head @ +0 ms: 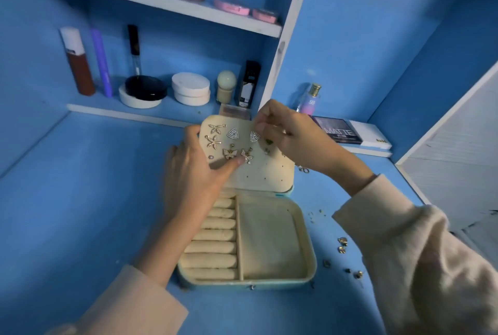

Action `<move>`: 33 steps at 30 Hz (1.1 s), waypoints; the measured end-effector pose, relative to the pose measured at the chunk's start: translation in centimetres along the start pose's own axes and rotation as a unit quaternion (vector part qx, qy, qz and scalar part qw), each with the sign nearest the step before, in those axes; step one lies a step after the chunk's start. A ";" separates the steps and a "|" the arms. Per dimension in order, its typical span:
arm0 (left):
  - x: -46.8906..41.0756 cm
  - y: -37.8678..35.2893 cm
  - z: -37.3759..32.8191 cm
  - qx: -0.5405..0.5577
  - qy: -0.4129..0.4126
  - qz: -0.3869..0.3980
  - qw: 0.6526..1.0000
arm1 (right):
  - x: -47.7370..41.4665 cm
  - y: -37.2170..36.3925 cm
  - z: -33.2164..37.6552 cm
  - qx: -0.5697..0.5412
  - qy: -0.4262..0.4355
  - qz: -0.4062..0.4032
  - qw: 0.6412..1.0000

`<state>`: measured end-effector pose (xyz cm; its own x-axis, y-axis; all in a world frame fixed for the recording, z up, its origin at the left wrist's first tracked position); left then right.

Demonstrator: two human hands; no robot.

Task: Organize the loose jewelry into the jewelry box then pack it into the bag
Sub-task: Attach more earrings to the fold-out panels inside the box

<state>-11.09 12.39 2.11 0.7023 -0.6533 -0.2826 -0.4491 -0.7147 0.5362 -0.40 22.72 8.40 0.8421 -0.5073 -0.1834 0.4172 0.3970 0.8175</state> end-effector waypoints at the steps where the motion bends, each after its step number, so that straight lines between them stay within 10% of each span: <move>1: 0.0 0.2 0.1 -0.002 0.002 0.004 1.000 | -0.1 0.1 0.0 -0.006 -0.001 0.000 1.000; 5: 1.2 2.2 -0.4 0.021 -0.005 -0.037 0.999 | 0.0 0.2 0.1 -0.003 0.004 -0.002 1.000; 8: 4.0 1.8 -1.3 0.245 0.063 0.015 0.967 | 0.1 0.1 0.0 0.001 0.005 0.001 1.000; 14: 10.1 -5.2 -1.9 0.644 0.362 0.140 0.660 | 0.5 0.1 0.1 0.014 0.008 -0.008 1.000; 17: 10.2 -5.5 -2.1 0.701 0.395 0.121 0.582 | 0.7 0.3 0.3 0.015 0.006 -0.008 1.000; 33: 9.5 -5.7 -2.4 0.757 0.420 0.091 0.492 | 3.5 1.5 3.1 0.060 0.028 -0.015 0.998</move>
<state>-0.55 10.91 -1.73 0.2689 -0.8615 0.4308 0.0022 -0.4467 -0.8947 2.09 19.18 10.62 0.8486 -0.4734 -0.2362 0.4018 0.2863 0.8698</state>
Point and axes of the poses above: each hand's wrist, its own x-axis away from the middle knuckle, its own y-axis out of the back of the hand, z = x × y, the point moved 10 cm from there along -x, towards the middle knuckle, and after that the axes turned 3 degrees about z, right-handed, at the moved point
